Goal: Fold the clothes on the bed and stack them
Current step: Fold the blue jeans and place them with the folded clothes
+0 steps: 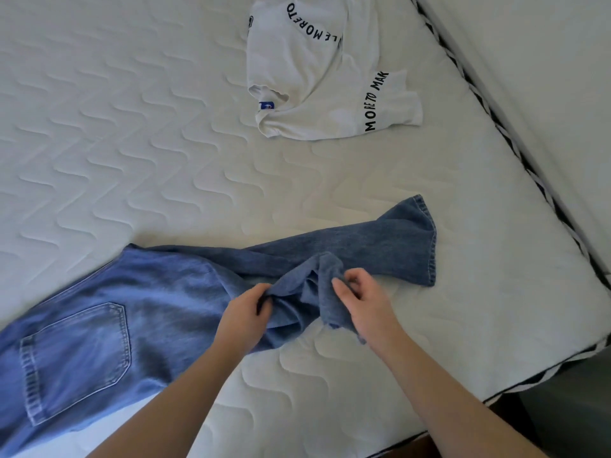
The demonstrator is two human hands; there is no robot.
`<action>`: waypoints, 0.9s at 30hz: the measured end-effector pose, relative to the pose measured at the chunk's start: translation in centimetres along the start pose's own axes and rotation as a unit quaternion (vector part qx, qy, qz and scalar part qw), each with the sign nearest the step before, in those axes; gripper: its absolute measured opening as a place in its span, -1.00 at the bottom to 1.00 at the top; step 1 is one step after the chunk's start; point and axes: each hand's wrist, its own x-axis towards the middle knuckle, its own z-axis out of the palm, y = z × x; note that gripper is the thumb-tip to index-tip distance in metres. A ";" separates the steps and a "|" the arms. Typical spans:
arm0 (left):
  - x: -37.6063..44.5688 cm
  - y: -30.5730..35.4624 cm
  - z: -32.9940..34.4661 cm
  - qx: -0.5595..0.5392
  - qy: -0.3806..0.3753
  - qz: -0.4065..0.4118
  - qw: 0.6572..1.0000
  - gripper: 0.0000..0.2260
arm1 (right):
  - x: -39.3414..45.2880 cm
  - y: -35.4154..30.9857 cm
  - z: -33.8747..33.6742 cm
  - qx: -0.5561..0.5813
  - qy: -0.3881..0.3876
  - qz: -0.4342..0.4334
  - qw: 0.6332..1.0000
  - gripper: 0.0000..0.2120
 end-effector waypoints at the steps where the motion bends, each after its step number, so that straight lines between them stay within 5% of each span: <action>1: -0.3 -0.6 -0.7 -0.047 0.019 -0.029 0.998 -0.83 | -0.4 -1.0 1.4 0.020 -0.055 0.008 0.998 -0.90; 4: -1.1 -2.9 -3.4 -0.177 0.069 -0.086 0.978 -0.76 | -1.5 -3.3 5.9 0.094 -0.202 0.037 0.974 -0.86; 7: -1.8 -6.3 -7.5 -0.196 0.115 -0.103 0.968 -0.65 | -2.3 -4.8 10.5 0.043 -0.287 0.029 0.957 -0.88; 16: -4.5 -15.9 -15.5 -0.077 0.096 -0.221 0.967 -0.64 | -3.2 -3.3 21.4 -0.182 -0.305 -0.042 0.934 -0.62; 18: -5.1 -15.5 -15.6 -0.063 0.130 -0.206 0.968 -0.67 | -3.3 -2.8 22.5 -0.179 -0.268 -0.060 0.945 -0.64; 21: -5.2 -13.5 -14.6 -0.071 0.172 -0.165 0.969 -0.76 | -2.7 -2.0 22.9 -0.188 -0.046 -0.084 0.978 -0.67; 23: -5.1 -12.2 -13.7 -0.086 0.158 -0.151 0.972 -0.71 | -1.6 -1.4 22.3 -0.225 0.049 -0.042 0.972 -0.51; 25: -4.8 -10.8 -12.9 -0.092 0.134 -0.131 0.978 -0.66 | -0.4 -1.2 21.4 -0.177 -0.009 0.045 0.983 -0.41; 27: -4.7 -10.1 -12.7 -0.088 0.131 -0.125 0.979 -0.64 | 0.0 -1.1 21.8 -0.120 -0.084 0.071 0.987 -0.54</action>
